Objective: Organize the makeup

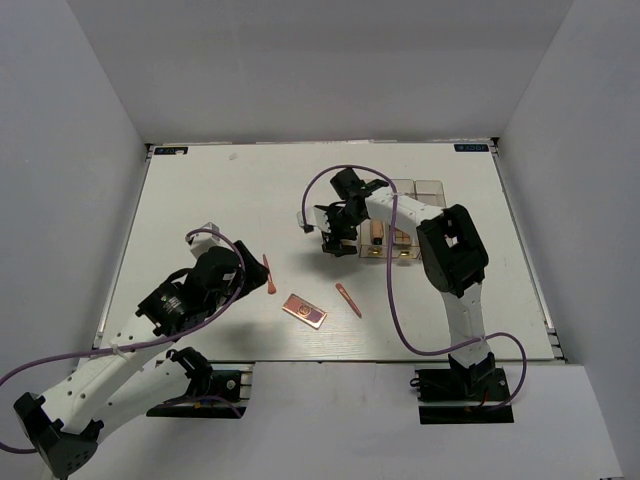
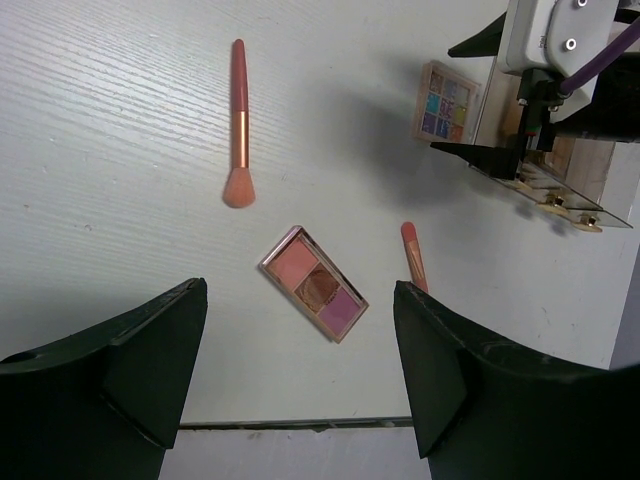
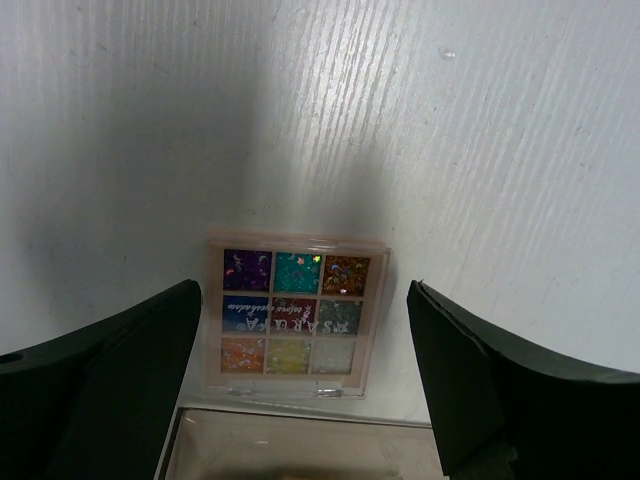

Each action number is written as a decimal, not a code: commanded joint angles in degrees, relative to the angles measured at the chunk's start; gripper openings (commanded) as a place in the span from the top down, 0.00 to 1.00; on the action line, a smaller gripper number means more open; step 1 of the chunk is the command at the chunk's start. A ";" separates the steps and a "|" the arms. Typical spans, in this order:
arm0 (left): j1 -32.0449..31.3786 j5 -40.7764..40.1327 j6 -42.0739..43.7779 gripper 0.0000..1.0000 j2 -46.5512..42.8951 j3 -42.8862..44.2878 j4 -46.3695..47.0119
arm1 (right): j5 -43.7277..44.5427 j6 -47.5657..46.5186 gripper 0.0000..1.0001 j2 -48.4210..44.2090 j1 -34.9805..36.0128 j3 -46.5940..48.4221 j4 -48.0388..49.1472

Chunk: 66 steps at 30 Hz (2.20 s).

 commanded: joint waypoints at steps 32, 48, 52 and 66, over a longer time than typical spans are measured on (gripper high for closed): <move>0.03 0.03 -1.33 0.15 -1.74 0.11 -0.23 | 0.11 -2.39 0.11 9.01 0.00 8.48 -18.18; 0.03 0.38 -1.07 0.15 -0.87 0.46 0.56 | -3.92 1.83 0.66 4.00 0.18 4.08 -12.38; 0.03 1.35 -0.63 0.15 0.19 0.64 1.35 | -11.46 4.37 0.72 2.24 0.35 6.97 -13.78; 0.03 7.94 -2.20 0.17 7.84 -0.86 8.91 | -20.11 25.63 0.74 -11.19 -2.81 7.71 -3.52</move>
